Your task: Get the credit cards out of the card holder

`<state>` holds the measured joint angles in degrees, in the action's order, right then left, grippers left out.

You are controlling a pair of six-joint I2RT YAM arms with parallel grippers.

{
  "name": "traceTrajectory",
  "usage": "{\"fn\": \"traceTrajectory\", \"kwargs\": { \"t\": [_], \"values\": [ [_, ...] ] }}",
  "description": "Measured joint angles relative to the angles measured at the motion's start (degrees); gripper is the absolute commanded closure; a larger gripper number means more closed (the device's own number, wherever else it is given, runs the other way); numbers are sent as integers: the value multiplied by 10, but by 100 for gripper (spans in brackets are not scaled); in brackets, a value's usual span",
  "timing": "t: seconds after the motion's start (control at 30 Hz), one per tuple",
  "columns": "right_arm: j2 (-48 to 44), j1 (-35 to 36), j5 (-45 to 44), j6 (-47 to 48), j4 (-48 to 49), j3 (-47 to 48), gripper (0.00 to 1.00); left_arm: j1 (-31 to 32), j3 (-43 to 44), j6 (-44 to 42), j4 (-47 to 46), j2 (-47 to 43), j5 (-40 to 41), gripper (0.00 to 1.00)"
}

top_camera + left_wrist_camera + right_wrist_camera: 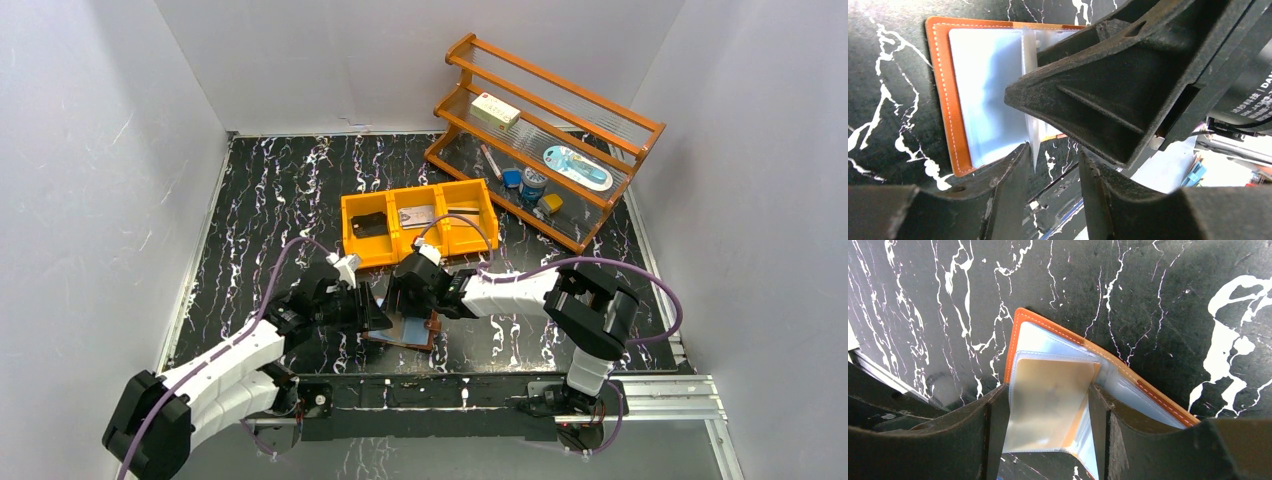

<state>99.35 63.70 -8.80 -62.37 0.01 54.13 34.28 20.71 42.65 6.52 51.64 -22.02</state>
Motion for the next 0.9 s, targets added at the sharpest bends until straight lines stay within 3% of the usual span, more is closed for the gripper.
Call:
{"fn": "traceTrajectory", "kwargs": {
  "t": [0.33, 0.47, 0.67, 0.9],
  "values": [
    [-4, -6, 15, -5, 19, -12, 34, 1, -21, -5, -77, 63, -13, 91],
    [-6, -10, 26, -4, 19, -12, 26, 3, -21, -16, -83, 66, -11, 97],
    [-32, -14, 41, 7, 3, -15, 16, 9, -21, -27, -90, 65, -9, 93],
    [-96, -18, 10, 10, -42, -15, 13, 35, -13, -54, -110, 62, -17, 69]
  ]
}}
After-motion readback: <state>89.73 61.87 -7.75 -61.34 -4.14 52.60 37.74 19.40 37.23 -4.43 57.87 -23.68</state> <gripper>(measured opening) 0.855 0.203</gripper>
